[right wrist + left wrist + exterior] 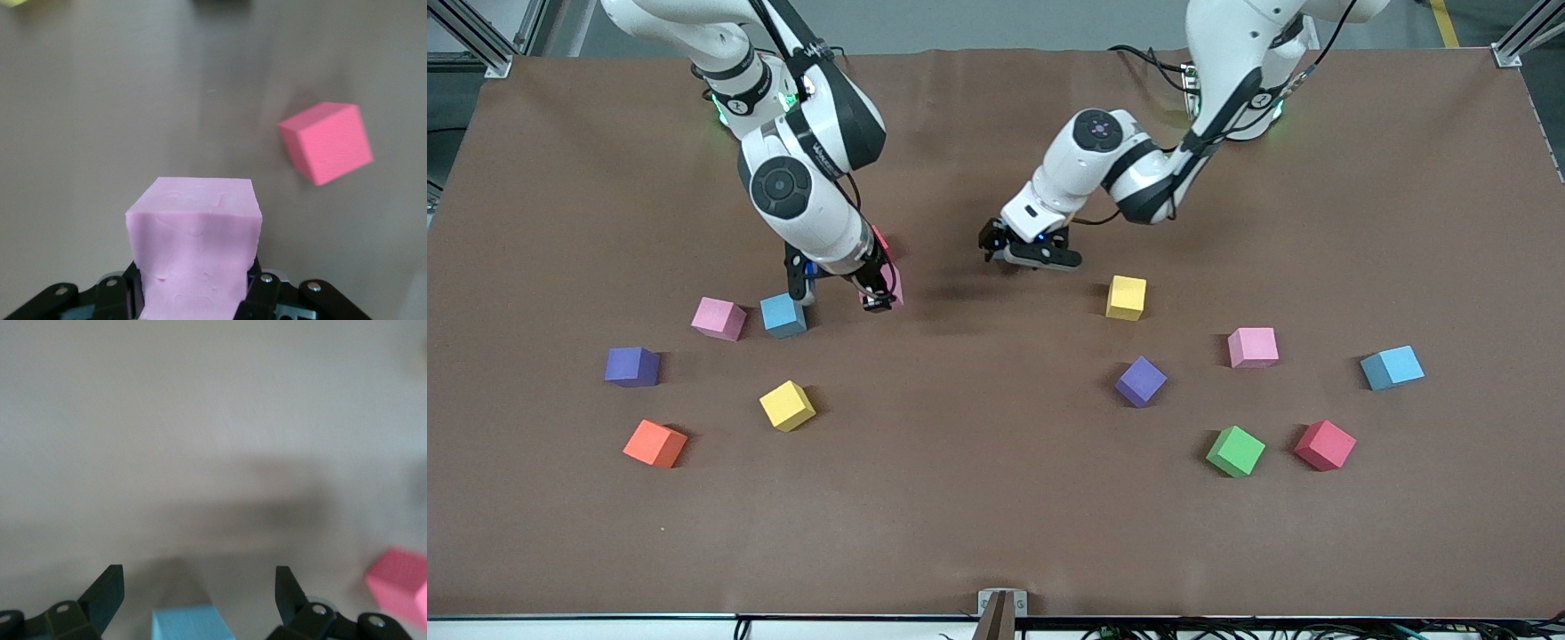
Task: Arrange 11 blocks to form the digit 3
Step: 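Carry the blue cube centerward with the left gripper while the right gripper lifts pink, then grasp the yellow cube with the left gripper while the right gripper carries pink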
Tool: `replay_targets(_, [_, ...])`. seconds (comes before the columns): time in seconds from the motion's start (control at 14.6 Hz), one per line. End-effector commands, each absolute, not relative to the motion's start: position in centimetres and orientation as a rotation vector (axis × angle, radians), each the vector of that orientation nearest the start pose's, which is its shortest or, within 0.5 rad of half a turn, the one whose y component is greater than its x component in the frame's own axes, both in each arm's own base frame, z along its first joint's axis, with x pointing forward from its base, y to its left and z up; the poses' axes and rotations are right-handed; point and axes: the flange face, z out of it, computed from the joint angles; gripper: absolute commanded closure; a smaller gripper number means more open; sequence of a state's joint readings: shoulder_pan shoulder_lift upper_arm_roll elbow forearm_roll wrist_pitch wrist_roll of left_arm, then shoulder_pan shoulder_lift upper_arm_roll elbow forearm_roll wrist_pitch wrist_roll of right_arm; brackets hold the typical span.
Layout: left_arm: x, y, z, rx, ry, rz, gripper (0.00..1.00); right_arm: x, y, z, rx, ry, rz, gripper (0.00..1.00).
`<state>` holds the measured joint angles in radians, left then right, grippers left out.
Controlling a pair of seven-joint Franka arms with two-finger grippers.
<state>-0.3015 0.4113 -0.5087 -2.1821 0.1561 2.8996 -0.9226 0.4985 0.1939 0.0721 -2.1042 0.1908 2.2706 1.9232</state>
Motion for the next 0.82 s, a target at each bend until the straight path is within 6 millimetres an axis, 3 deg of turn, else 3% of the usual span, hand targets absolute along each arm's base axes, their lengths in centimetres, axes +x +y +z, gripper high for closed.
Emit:
replay_targets(0.0, [44.6, -38.4, 28.3, -3.445, -0.168, -0.342, 0.00, 43.9, 32.5, 33.2, -2.133, 2.254, 0.301, 1.00])
replay_targets(0.21, [48.4, -34.3, 28.5, -3.388, -0.063, -0.345, 0.00, 42.2, 35.3, 32.7, -2.056, 2.312, 0.304, 1.00])
replay_targets(0.41, [51.7, -30.7, 29.3, -3.275, 0.224, -0.221, 0.00, 40.4, 38.5, 29.4, -2.010, 2.350, 0.315, 1.00])
replay_targets(0.55, [51.9, -29.4, 28.7, -3.214, 0.362, -0.098, 0.00, 38.9, 40.2, 27.6, -2.053, 2.324, 0.319, 1.00])
replay_targets(0.75, [51.0, -29.0, 25.3, -3.209, 0.340, 0.032, 0.00, 38.4, 40.9, 26.3, -2.055, 2.315, 0.320, 1.00])
